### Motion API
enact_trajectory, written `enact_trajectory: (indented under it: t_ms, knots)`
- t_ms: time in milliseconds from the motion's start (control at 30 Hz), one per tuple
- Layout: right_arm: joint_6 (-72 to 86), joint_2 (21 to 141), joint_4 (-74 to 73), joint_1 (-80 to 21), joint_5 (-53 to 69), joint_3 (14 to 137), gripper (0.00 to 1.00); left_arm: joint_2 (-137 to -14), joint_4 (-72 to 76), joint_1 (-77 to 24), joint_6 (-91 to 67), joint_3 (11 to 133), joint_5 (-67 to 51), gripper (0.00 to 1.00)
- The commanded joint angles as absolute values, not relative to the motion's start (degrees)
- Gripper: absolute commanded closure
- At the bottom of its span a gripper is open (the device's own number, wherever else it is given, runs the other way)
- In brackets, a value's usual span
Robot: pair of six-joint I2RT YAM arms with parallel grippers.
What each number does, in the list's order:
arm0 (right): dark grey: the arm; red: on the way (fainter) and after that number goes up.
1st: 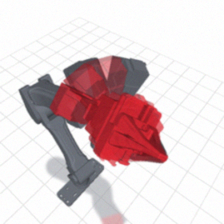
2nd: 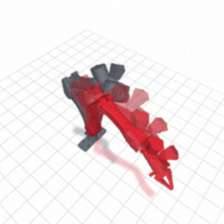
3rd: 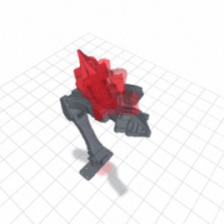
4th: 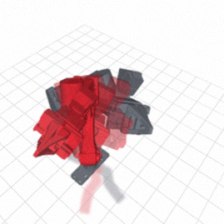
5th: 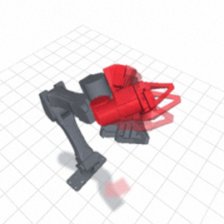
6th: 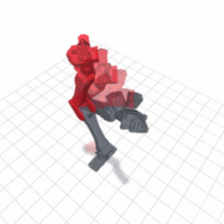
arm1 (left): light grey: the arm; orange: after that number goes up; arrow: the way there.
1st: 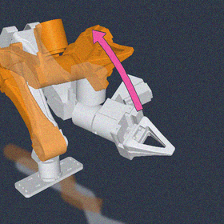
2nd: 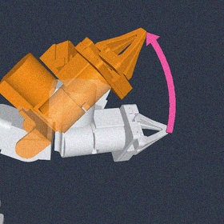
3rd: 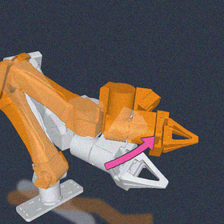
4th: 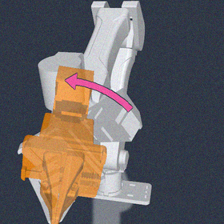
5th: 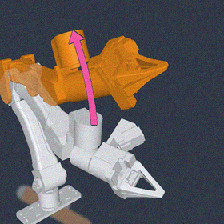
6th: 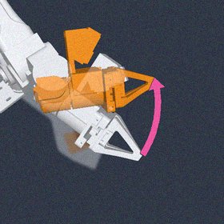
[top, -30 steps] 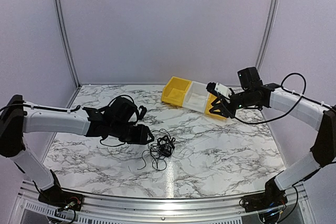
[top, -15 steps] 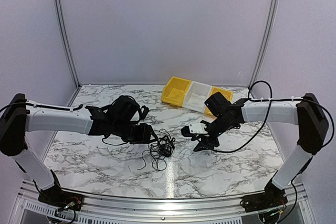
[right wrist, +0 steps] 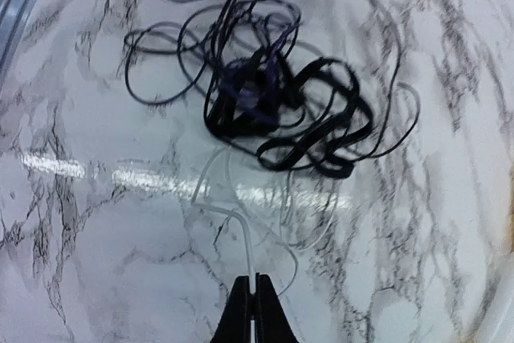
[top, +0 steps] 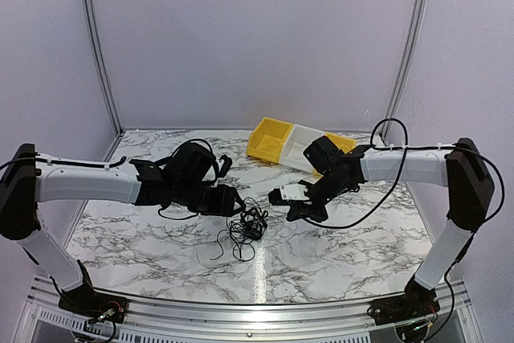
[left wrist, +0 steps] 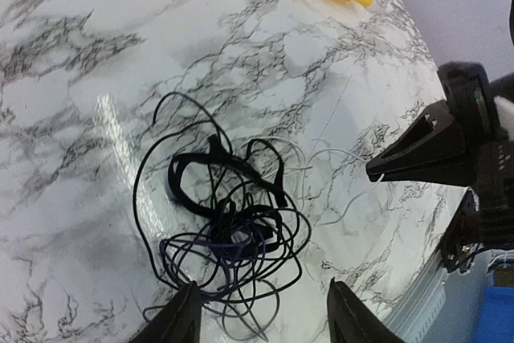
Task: Untangle the cables
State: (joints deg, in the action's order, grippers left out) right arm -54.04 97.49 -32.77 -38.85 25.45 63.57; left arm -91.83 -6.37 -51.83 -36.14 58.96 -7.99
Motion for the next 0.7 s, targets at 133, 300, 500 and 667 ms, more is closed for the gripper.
enact_trajectory:
  t_ms: [133,300,500,667]
  knots:
    - [-42.4,95.59,-41.78,-39.82,34.81,84.89,1.0,-79.5,5.9,-61.45,-18.92,55.67,10.05,0.25]
    - [-37.91,97.52,-42.04,-40.01,36.38,91.65,1.0,-79.71,9.92,-61.5,-17.57,54.49,13.19,0.22]
    - [-35.62,97.33,-42.54,-41.05,37.24,96.52,1.0,-88.23,18.41,-61.23,-17.44,57.05,19.06,0.24]
    - [-35.98,95.9,-44.67,-42.31,37.82,99.33,1.0,-96.18,19.76,-59.23,-22.96,60.7,26.89,0.37]
